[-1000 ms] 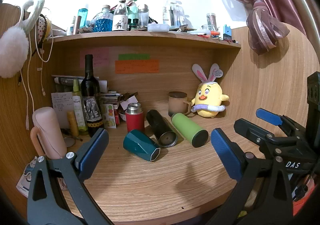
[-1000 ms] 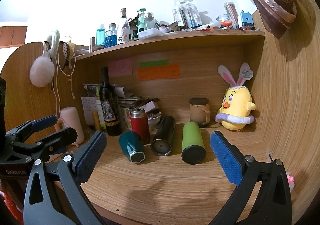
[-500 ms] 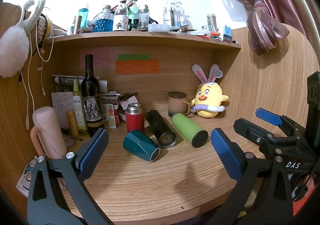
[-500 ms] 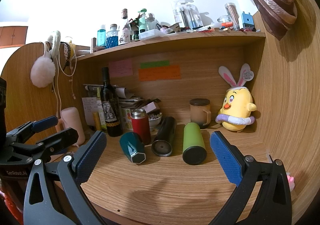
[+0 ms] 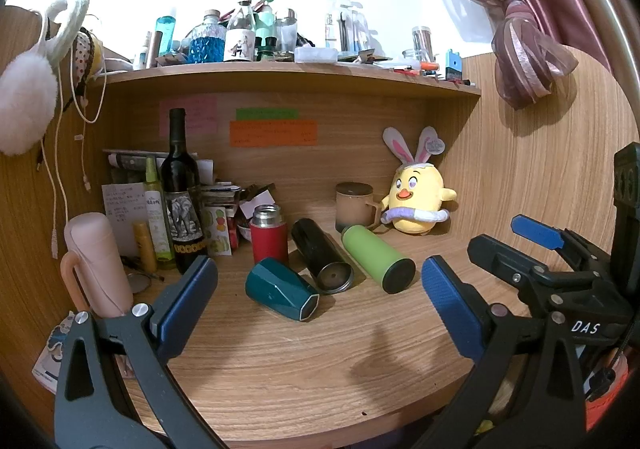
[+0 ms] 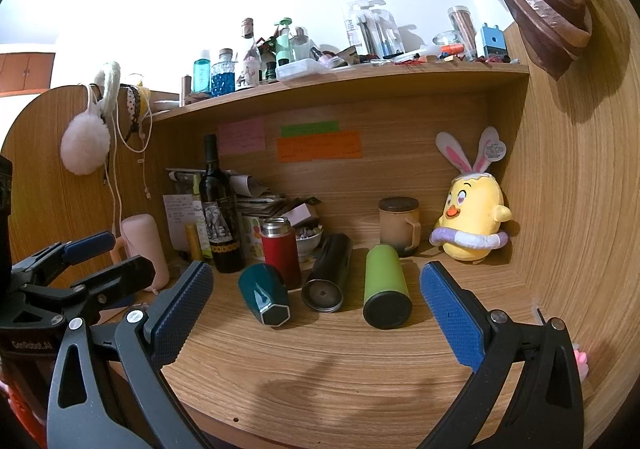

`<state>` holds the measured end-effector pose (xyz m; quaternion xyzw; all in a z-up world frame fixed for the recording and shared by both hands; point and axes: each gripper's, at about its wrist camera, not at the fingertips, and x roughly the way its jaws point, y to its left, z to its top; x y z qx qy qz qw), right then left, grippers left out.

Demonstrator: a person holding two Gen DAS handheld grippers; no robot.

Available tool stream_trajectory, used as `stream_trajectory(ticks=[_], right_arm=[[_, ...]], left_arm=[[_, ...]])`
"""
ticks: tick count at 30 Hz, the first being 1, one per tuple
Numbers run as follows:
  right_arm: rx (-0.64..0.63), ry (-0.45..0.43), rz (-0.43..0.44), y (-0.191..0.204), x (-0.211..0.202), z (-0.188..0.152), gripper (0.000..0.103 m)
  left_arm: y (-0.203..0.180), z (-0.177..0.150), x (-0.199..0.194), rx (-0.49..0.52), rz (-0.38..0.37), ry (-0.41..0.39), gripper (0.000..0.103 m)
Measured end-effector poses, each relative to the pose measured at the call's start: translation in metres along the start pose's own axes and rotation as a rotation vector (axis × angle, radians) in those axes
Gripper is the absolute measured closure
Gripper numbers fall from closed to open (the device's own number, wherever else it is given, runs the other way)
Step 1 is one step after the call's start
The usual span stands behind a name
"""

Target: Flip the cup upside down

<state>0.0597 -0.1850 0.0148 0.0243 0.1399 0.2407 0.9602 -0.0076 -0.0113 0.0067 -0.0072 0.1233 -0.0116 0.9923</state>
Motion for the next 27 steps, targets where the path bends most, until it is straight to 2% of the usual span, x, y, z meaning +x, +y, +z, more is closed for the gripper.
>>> stream_trajectory(ticks=[6, 10, 24, 25, 27], right_arm=[[0.013, 0.008, -0.001, -0.006, 0.003, -0.001, 0.000], [0.018, 0.026, -0.006, -0.012, 0.014, -0.008, 0.000], [0.101, 0.148, -0.018, -0.054, 0.076, -0.039, 0.000], [0.105, 0.156, -0.021, -0.056, 0.080, -0.041, 0.000], [0.110, 0.168, -0.030, -0.060, 0.086, -0.044, 0.000]], left_arm=[[0.000, -0.001, 0.008, 0.007, 0.011, 0.021, 0.000], [0.007, -0.003, 0.030, -0.012, 0.022, 0.067, 0.000], [0.062, -0.029, 0.192, -0.264, -0.030, 0.452, 0.000], [0.066, -0.032, 0.203, -0.287, -0.026, 0.478, 0.003], [0.072, -0.037, 0.221, -0.332, -0.028, 0.533, 0.022]])
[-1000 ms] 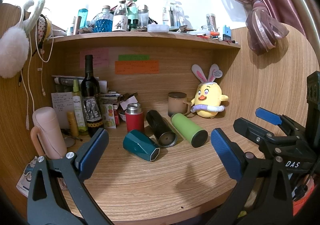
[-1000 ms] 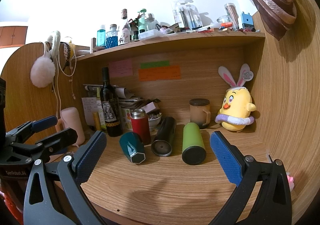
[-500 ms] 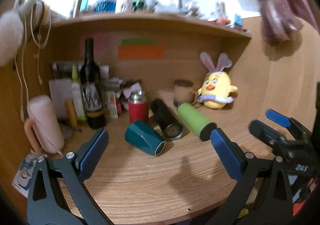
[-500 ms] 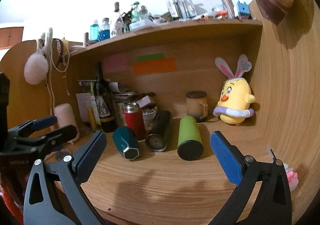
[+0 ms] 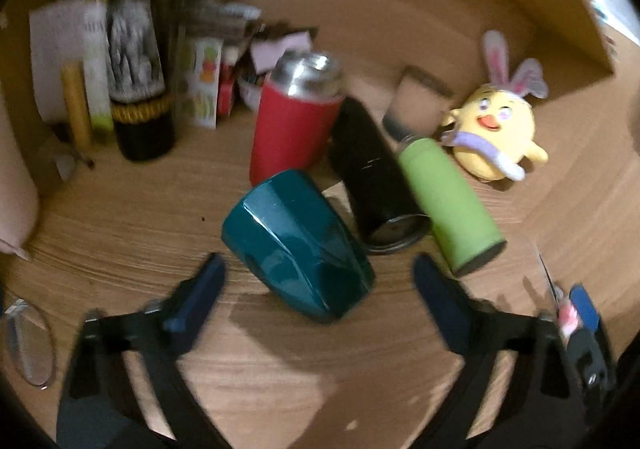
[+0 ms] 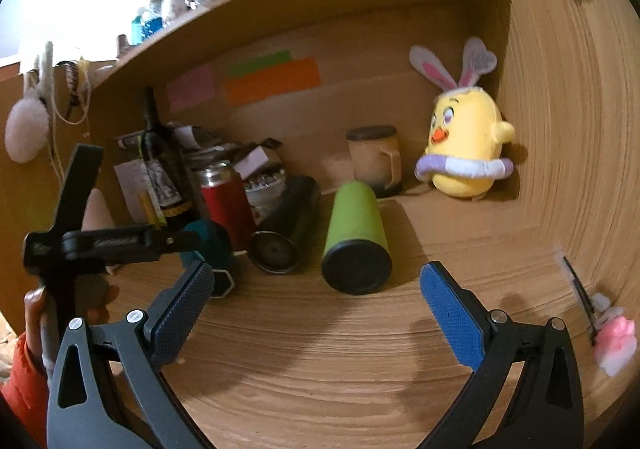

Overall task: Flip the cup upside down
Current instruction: 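Reach the left gripper to the teal cup and close on its base, then lift the teal cup with the left gripper and rotate it upright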

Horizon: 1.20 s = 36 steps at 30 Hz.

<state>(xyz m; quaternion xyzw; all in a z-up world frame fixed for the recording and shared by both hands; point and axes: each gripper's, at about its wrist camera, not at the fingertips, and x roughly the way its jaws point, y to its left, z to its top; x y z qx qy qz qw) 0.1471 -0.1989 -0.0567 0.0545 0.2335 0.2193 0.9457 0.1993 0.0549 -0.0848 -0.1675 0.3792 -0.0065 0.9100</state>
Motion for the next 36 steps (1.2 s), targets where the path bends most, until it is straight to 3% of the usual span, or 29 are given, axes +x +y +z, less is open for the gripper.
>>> stream_trajectory(ticks=[6, 12, 18, 36], right_arm=[[0.008, 0.018, -0.003, -0.010, 0.014, -0.003, 0.000], [0.015, 0.032, 0.001, -0.013, 0.019, -0.005, 0.000], [0.015, 0.022, 0.002, -0.012, 0.015, -0.005, 0.000], [-0.010, 0.031, 0.013, 0.009, -0.027, -0.028, 0.000]], left_arm=[[0.015, 0.009, 0.029, -0.093, 0.006, 0.070, 0.027], [0.019, 0.008, 0.050, -0.131, -0.049, 0.141, 0.036], [0.019, -0.003, 0.040, -0.127, -0.055, 0.133, 0.037], [-0.008, -0.079, -0.021, -0.112, -0.081, 0.113, 0.037]])
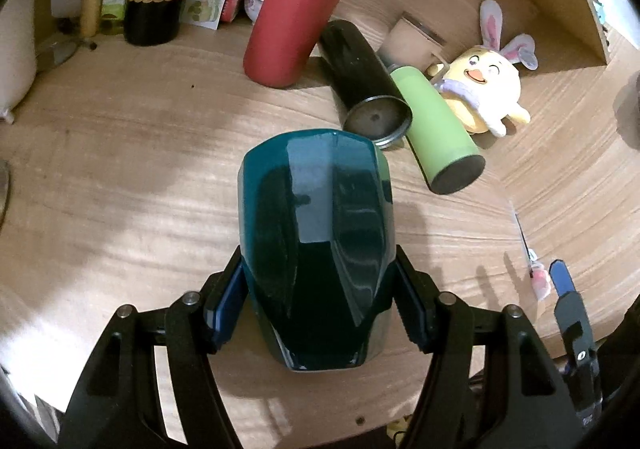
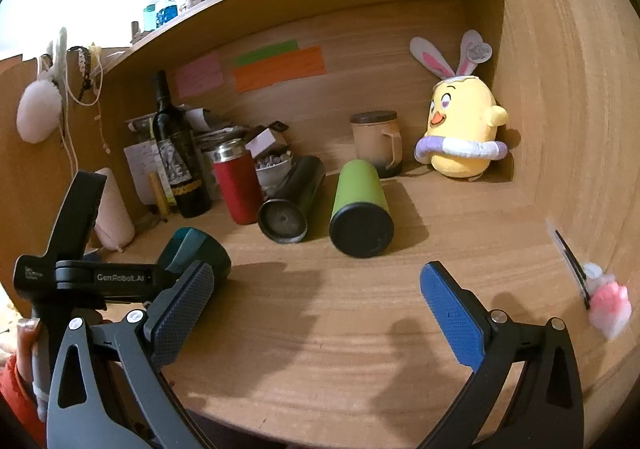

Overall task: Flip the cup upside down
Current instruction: 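Lift the teal cup with the left gripper and rotate it upright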

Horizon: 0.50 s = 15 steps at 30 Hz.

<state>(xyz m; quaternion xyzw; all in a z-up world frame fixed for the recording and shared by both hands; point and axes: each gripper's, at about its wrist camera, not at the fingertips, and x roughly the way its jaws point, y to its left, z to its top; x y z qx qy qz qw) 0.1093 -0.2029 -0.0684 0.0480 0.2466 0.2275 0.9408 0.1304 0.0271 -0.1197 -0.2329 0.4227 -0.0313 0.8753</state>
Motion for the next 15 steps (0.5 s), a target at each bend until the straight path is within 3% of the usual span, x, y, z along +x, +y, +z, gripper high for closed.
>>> stream_trajectory(ticks=[8, 11, 15], right_arm=[[-0.017, 0.025, 0.011, 0.012, -0.012, -0.013, 0.000], [-0.029, 0.040, 0.031, 0.021, -0.009, -0.016, 0.000], [-0.069, 0.065, 0.069, 0.041, 0.003, -0.021, 0.000]], left_arm=[[-0.012, -0.013, -0.007, 0.035, 0.002, 0.001, 0.036], [-0.010, -0.017, -0.015, 0.054, -0.027, -0.004, 0.025], [-0.006, -0.020, -0.037, 0.093, -0.037, -0.062, 0.024]])
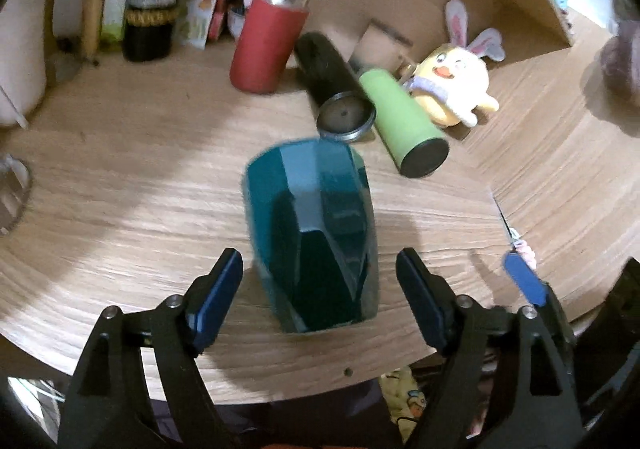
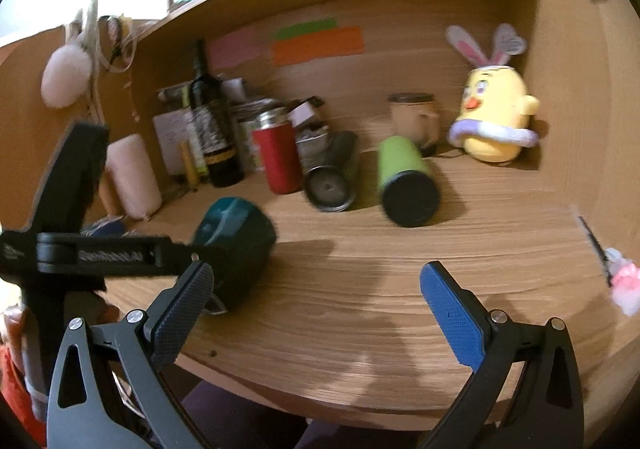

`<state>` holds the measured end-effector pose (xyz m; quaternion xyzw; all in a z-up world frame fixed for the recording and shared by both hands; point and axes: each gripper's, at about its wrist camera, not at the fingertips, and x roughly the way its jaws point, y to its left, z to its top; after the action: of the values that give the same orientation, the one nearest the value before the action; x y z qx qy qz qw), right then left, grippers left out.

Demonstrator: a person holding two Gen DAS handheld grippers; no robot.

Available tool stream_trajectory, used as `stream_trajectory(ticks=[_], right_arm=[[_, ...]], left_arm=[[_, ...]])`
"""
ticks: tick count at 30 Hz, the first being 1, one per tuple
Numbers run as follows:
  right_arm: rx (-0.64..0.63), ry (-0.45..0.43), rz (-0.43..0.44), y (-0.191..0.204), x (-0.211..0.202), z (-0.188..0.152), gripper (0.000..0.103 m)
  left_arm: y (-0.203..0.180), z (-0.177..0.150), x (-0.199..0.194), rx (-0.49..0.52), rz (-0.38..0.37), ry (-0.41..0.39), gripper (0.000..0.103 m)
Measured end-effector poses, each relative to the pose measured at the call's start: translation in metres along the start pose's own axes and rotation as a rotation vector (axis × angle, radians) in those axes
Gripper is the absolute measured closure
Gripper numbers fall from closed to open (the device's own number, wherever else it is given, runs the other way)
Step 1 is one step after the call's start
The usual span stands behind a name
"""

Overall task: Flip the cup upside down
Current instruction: 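Lift the teal cup with the left gripper and rotate it upright, then lower the teal cup onto the desk with the left gripper while the right gripper steadies its side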

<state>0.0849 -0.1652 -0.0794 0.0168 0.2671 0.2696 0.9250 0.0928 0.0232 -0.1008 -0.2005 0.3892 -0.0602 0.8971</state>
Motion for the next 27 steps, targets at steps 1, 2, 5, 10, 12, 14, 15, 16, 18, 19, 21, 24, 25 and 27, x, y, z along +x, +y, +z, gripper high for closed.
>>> stream_trajectory(ticks=[1, 2, 5, 10, 12, 14, 15, 16, 18, 19, 21, 24, 25, 27], right_arm=[[-0.015, 0.010, 0.012, 0.007, 0.006, -0.001, 0.000], [-0.026, 0.018, 0.021, 0.012, 0.010, -0.002, 0.000], [-0.047, 0.043, 0.054, 0.029, 0.028, -0.005, 0.000], [-0.067, 0.096, 0.109, 0.053, 0.060, -0.011, 0.000], [-0.083, 0.104, 0.112, 0.060, 0.068, -0.013, 0.000], [-0.100, 0.105, 0.108, 0.066, 0.075, -0.014, 0.002], [-0.107, 0.105, 0.106, 0.068, 0.078, -0.015, 0.006], [-0.109, 0.107, 0.103, 0.070, 0.081, -0.015, 0.008], [-0.109, 0.122, 0.108, 0.070, 0.086, -0.016, 0.014], [-0.108, 0.128, 0.110, 0.070, 0.088, -0.016, 0.016], [-0.103, 0.137, 0.120, 0.069, 0.090, -0.017, 0.026], [-0.097, 0.137, 0.114, 0.067, 0.090, -0.016, 0.036], [-0.094, 0.142, 0.126, 0.066, 0.090, -0.016, 0.038], [-0.088, 0.144, 0.133, 0.064, 0.088, -0.015, 0.041]], left_arm=[[0.001, 0.000, -0.008, 0.018, 0.006, -0.024, 0.024], [0.004, 0.000, -0.016, 0.036, 0.014, -0.051, 0.023], [0.010, 0.003, -0.037, 0.093, 0.083, -0.150, 0.023], [0.024, 0.013, -0.049, 0.138, 0.145, -0.227, 0.025], [0.026, 0.016, -0.049, 0.162, 0.148, -0.235, 0.037], [0.023, 0.017, -0.045, 0.193, 0.149, -0.241, 0.045], [0.022, 0.018, -0.043, 0.205, 0.147, -0.242, 0.050], [0.021, 0.018, -0.041, 0.218, 0.140, -0.241, 0.053], [0.017, 0.018, -0.037, 0.235, 0.125, -0.236, 0.064], [0.015, 0.018, -0.034, 0.243, 0.118, -0.233, 0.066], [0.012, 0.018, -0.030, 0.253, 0.112, -0.231, 0.075], [0.008, 0.017, -0.025, 0.267, 0.097, -0.224, 0.089], [0.006, 0.016, -0.023, 0.273, 0.091, -0.220, 0.091], [0.002, 0.015, -0.020, 0.285, 0.088, -0.216, 0.092]])
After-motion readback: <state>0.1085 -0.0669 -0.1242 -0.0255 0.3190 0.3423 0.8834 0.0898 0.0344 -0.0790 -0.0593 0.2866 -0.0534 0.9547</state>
